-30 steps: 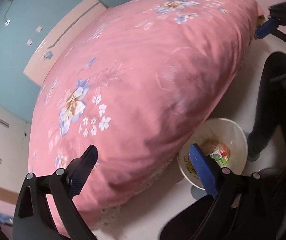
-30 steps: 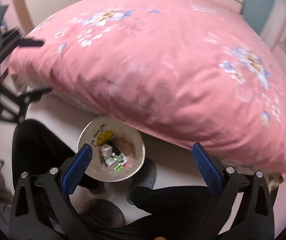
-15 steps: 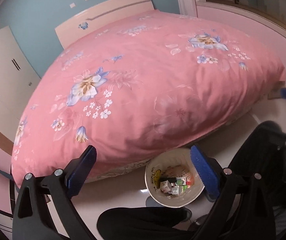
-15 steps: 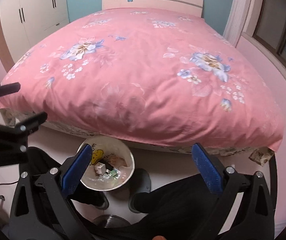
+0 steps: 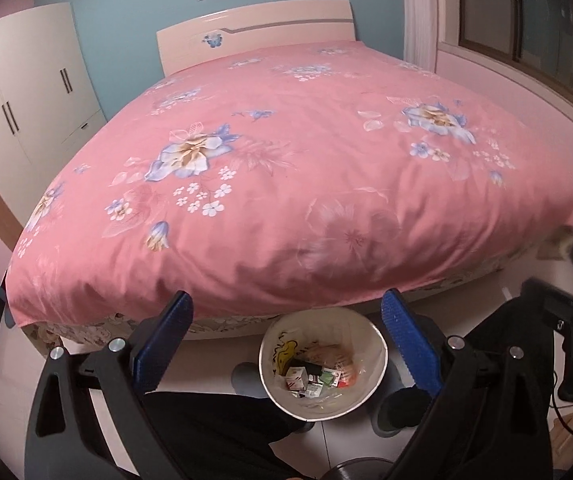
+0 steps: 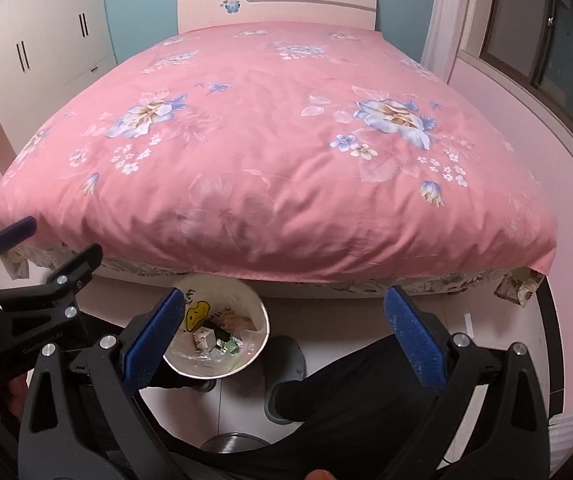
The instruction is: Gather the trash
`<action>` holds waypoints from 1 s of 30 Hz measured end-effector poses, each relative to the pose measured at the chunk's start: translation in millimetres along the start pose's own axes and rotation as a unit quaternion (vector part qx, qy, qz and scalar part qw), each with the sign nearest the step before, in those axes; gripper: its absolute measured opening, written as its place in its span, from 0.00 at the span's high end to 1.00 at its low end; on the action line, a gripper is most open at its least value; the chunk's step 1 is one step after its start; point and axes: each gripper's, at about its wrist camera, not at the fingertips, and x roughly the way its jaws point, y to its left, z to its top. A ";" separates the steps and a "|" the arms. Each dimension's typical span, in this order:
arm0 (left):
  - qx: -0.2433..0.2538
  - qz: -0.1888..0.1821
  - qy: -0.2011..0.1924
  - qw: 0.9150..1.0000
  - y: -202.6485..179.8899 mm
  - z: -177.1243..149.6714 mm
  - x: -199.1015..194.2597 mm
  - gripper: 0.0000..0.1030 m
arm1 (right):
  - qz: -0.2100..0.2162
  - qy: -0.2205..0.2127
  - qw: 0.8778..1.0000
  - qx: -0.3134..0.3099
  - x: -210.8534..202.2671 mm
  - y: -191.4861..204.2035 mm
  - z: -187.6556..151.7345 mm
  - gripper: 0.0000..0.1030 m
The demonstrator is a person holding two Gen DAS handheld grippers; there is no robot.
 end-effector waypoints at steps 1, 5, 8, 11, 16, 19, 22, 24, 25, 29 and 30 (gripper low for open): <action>-0.007 0.001 -0.006 1.000 1.9 -1.4 -4.0 0.06 | 0.000 -0.005 1.000 -0.005 -2.7 3.1 -1.1 0.05; -0.020 -0.009 -0.010 1.000 4.1 -4.0 -14.4 0.05 | 0.008 -0.010 1.000 -0.015 -8.5 12.2 -2.1 0.05; -0.028 -0.006 -0.017 0.999 3.7 -6.9 -21.9 0.05 | 0.011 -0.017 0.999 -0.032 -14.6 20.1 -1.6 0.05; -0.045 -0.001 -0.022 0.999 7.2 -6.7 -29.0 0.05 | 0.018 -0.023 0.999 -0.034 -18.5 21.3 -0.2 0.05; -0.054 0.005 -0.037 0.998 5.7 -4.6 -36.6 0.05 | 0.012 -0.041 0.999 -0.034 -28.0 18.6 3.0 0.05; -0.058 0.003 -0.042 0.997 3.2 -3.4 -40.0 0.05 | 0.003 -0.052 0.998 -0.034 -34.0 16.3 4.2 0.05; -0.065 0.000 -0.041 0.997 1.5 -1.5 -40.7 0.05 | -0.005 -0.059 0.998 -0.027 -38.6 14.1 4.4 0.05; -0.065 0.004 -0.048 0.997 0.6 -0.6 -42.5 0.05 | -0.011 -0.067 0.997 -0.023 -41.5 13.8 4.1 0.05; -0.062 0.009 -0.052 0.997 -0.2 -1.2 -44.2 0.05 | -0.015 -0.069 0.997 -0.025 -42.7 14.5 4.3 0.05; -0.063 0.021 -0.062 0.996 0.4 0.9 -49.8 0.05 | -0.024 -0.083 0.996 -0.022 -49.0 17.2 4.3 0.05; -0.063 0.022 -0.061 0.996 1.4 1.6 -49.9 0.05 | -0.028 -0.085 0.996 -0.022 -50.1 18.7 4.9 0.05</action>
